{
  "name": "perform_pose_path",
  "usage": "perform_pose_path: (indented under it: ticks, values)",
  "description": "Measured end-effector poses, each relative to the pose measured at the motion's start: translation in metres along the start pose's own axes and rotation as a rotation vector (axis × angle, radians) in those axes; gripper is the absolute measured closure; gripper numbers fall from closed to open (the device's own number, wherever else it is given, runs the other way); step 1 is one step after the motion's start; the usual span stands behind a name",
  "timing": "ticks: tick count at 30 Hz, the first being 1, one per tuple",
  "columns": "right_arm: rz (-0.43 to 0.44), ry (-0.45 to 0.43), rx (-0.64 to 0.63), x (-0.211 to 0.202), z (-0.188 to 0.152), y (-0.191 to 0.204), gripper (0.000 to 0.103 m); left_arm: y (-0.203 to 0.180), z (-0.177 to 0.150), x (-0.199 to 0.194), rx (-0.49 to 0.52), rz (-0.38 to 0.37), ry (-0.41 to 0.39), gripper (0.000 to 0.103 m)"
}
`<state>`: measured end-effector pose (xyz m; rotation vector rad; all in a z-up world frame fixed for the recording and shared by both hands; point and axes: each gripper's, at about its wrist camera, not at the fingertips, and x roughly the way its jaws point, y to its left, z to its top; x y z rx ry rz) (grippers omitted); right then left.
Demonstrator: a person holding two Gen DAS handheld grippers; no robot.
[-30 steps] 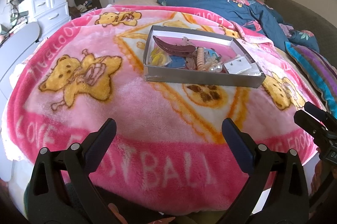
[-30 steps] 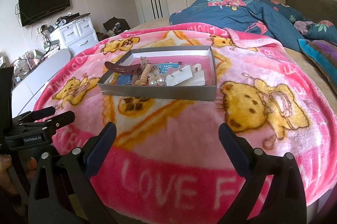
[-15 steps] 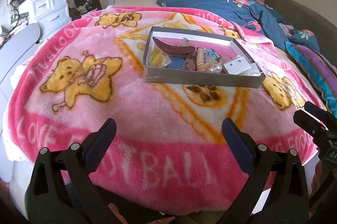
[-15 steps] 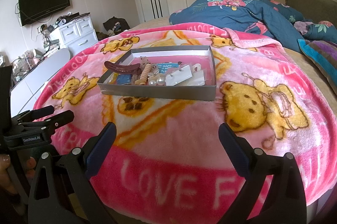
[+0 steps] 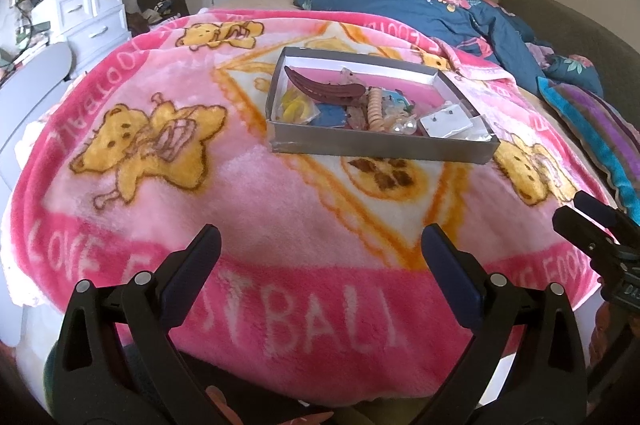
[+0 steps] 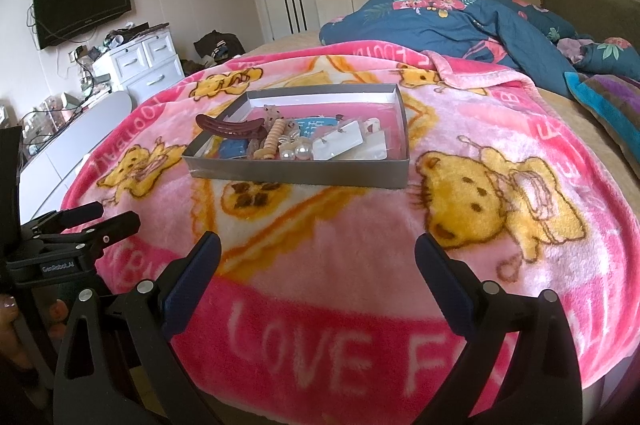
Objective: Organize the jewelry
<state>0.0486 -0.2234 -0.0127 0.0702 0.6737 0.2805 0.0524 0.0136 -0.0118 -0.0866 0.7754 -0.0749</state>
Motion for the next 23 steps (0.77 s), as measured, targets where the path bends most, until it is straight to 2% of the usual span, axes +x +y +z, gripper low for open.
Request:
perform_pose_path:
  ticks: [11, 14, 18, 21, 22, 23]
  values:
    - [-0.014, 0.009, 0.011, 0.003, -0.007, -0.010, 0.006, 0.003, 0.002, 0.005, -0.014, -0.028, 0.028, 0.009]
    - [-0.026, 0.020, 0.029, 0.012, -0.001, -0.019, 0.006, 0.014, 0.008, 0.007, -0.043, -0.025, 0.023, 0.009]
    - [-0.097, 0.034, 0.058, 0.028, 0.010, -0.049, 0.004, 0.057, 0.038, 0.031, -0.112, 0.094, 0.060, 0.009]
    - [-0.194, 0.054, 0.134, 0.051, 0.026, -0.097, 0.004, 0.107, 0.070, 0.059, -0.171, 0.219, 0.073, 0.009]
    - [-0.232, 0.063, 0.162, 0.059, 0.032, -0.115, 0.004, 0.127, 0.082, 0.070, -0.196, 0.285, 0.068, 0.009]
    - [-0.299, 0.072, 0.202, 0.068, 0.039, -0.141, 0.004, 0.142, 0.090, 0.078, -0.215, 0.335, 0.061, 0.009]
